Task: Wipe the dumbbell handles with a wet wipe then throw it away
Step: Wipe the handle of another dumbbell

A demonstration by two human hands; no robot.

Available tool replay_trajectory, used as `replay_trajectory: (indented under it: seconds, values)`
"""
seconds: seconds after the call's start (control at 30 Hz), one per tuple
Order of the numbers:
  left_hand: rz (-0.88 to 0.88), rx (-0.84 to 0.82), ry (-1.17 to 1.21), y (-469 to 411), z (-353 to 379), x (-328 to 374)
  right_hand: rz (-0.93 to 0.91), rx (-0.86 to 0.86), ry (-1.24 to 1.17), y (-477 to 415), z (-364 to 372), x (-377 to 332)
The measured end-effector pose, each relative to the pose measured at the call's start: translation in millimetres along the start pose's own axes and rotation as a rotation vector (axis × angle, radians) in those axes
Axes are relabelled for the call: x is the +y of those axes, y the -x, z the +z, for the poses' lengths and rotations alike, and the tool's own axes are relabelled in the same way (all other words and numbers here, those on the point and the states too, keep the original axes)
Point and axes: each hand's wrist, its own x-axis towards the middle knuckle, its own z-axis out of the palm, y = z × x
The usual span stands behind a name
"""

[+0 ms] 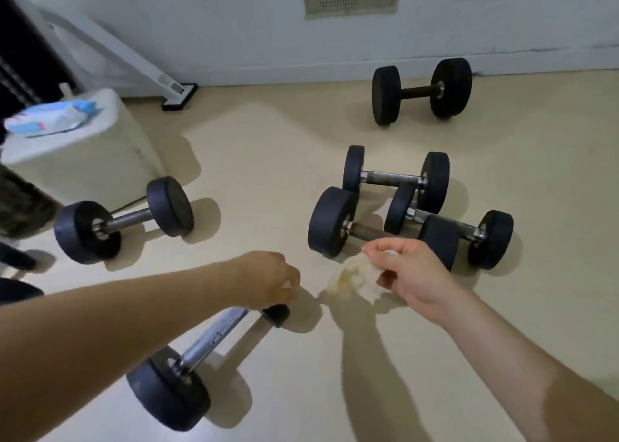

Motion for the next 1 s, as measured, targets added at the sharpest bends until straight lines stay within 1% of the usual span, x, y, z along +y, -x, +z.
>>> replay_trajectory:
  seconds: [0.03,0.07,0.13,0.27,0.37,0.43,0.5,0.53,0.57,0.6,0.67,0.7,0.77,0.83,0.87,0.93,1.0]
  values:
    - [-0.027,-0.070,-0.149,-1.4,11.4,-6.2,0.011,-0.016,-0.013,-5.8,-1.3,3.7]
    - [-0.039,-0.104,-0.254,-3.2,21.3,-10.8,0.017,-0.033,-0.016,-11.4,-1.2,7.0]
    - [-0.035,-0.096,-0.364,-6.7,29.3,-13.9,0.013,-0.061,-0.010,-22.6,0.5,11.1]
    - [-0.046,-0.069,-0.373,-19.9,24.7,-17.3,0.007,-0.030,0.119,-48.1,8.6,8.0]
    - [-0.092,-0.098,-0.373,-28.5,18.8,-32.5,0.022,-0.028,0.294,-68.2,22.5,-2.6]
    - [-0.099,-0.149,-0.392,-33.1,11.4,-45.8,0.037,-0.086,0.369,-77.2,32.8,-8.4]
    - [-0.113,-0.160,-0.474,-40.3,1.5,-56.3,0.066,-0.150,0.354,-82.0,40.1,-11.0]
    - [-0.115,-0.113,-0.496,-46.6,-4.2,-60.0,0.061,-0.161,0.354,-82.6,41.0,-10.5]
    - [-0.106,-0.023,-0.480,-55.4,-11.6,-60.7,0.040,-0.151,0.353,-81.1,39.3,-10.0]
    - [-0.083,0.101,-0.409,-68.5,-20.8,-57.7,0.019,-0.126,0.336,-78.0,34.5,-9.1]
    - [0.015,0.339,-0.189,-96.2,-39.9,-39.8,0.004,-0.067,0.288,-69.8,18.6,-7.7]
    - [0.066,0.404,-0.111,-108.5,-46.9,-28.1,0.018,-0.043,0.230,-65.4,9.6,-6.7]
    - [0.134,0.418,-0.080,-128.8,-49.0,-3.0,0.045,0.023,-0.024,-53.1,-9.7,-3.1]
    - [0.119,0.347,-0.095,-140.7,-33.1,8.9,0.041,0.116,-0.261,-39.5,-27.1,0.9]
    - [0.098,0.308,-0.111,-141.8,-24.1,9.8,0.047,0.159,-0.319,-33.9,-34.6,3.4]
    - [0.086,0.285,-0.133,-138.0,-12.3,8.1,0.068,0.211,-0.378,-25.6,-45.2,7.0]
    - [0.096,0.287,-0.148,-124.3,-7.8,8.2,0.095,0.211,-0.409,-18.7,-47.4,7.4]
